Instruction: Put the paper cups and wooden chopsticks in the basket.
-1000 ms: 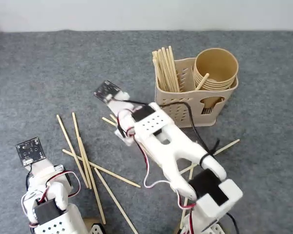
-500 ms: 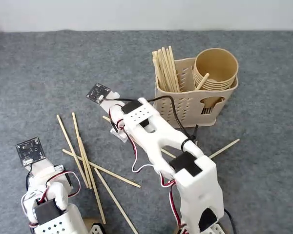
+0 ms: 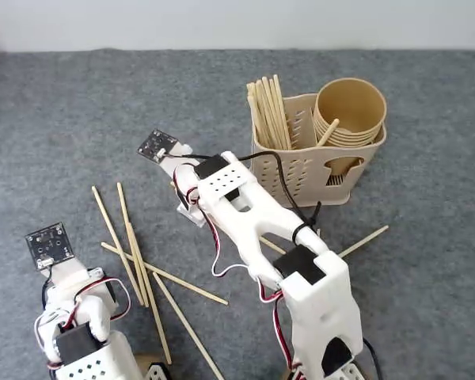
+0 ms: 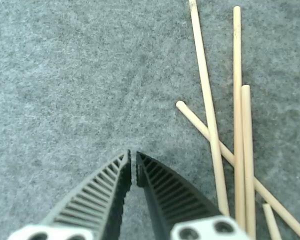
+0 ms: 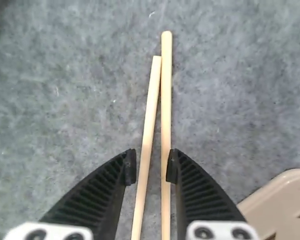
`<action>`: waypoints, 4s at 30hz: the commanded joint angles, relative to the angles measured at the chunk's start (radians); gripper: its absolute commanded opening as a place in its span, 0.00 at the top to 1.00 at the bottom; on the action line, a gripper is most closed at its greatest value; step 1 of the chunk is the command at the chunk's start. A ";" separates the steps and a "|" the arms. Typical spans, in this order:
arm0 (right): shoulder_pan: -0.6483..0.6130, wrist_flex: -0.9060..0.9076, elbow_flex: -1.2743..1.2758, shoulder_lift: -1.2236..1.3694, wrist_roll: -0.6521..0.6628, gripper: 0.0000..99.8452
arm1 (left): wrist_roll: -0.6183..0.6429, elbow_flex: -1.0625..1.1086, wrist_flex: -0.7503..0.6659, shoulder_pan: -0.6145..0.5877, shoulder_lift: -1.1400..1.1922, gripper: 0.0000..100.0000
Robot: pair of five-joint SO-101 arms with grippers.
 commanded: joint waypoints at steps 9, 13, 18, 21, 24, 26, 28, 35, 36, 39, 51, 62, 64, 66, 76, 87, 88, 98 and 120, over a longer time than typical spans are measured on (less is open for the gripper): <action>0.021 0.013 -0.104 0.088 0.003 0.83 | 0.000 -0.012 -0.003 0.005 -0.014 0.98; 0.030 0.071 -0.172 0.156 -0.014 0.83 | 0.000 -0.012 -0.003 0.005 -0.014 0.98; 0.025 0.099 -0.221 0.191 -0.014 1.00 | 0.000 -0.012 -0.003 0.005 -0.014 0.98; 0.025 0.130 -0.229 0.166 -0.015 0.99 | 0.000 -0.012 -0.003 0.005 -0.014 0.98; 0.021 0.171 -0.230 0.108 -0.017 0.99 | 0.000 -0.012 -0.003 0.005 -0.014 0.98; 0.021 0.208 -0.230 0.054 -0.018 0.99 | 0.000 -0.012 -0.003 0.005 -0.014 0.98; 0.021 0.243 -0.230 -0.012 -0.020 0.99 | 0.000 -0.012 -0.003 0.005 -0.014 0.98; 0.021 0.344 -0.230 -0.266 -0.058 0.99 | 0.000 -0.012 -0.003 0.005 -0.014 0.98; 0.021 0.352 -0.230 -0.302 -0.058 0.99 | 0.000 -0.012 -0.003 0.005 -0.014 0.98; 0.024 0.371 -0.230 -0.421 -0.058 0.99 | 0.000 -0.012 -0.003 0.005 -0.014 0.98; 0.030 0.337 -0.232 -0.889 -0.054 0.99 | 0.000 -0.012 -0.003 0.005 -0.014 0.98; 0.285 -0.050 -0.230 -1.004 -0.072 0.99 | 0.000 -0.012 -0.003 0.005 -0.014 0.98; 0.315 -0.119 -0.224 -1.001 -0.114 0.99 | 0.000 -0.012 -0.003 0.005 -0.014 0.98; 0.328 -0.160 -0.222 -0.990 -0.137 0.99 | 0.000 -0.012 -0.003 0.005 -0.014 0.98; 0.381 -0.329 -0.115 -0.863 -0.255 0.99 | 0.000 -0.012 -0.003 0.005 -0.014 0.98; 0.418 -0.608 0.341 -0.972 -0.252 0.99 | 0.000 -0.012 -0.003 0.005 -0.014 0.98; 0.418 -0.607 0.358 -0.983 -0.252 0.99 | 0.000 -0.012 -0.003 0.005 -0.014 0.98; 0.392 -0.283 0.244 -1.027 -0.256 0.81 | 0.000 -0.012 -0.003 0.005 -0.014 0.98; 0.275 0.697 0.198 -1.026 -0.419 0.87 | 0.000 -0.012 -0.003 0.005 -0.014 0.98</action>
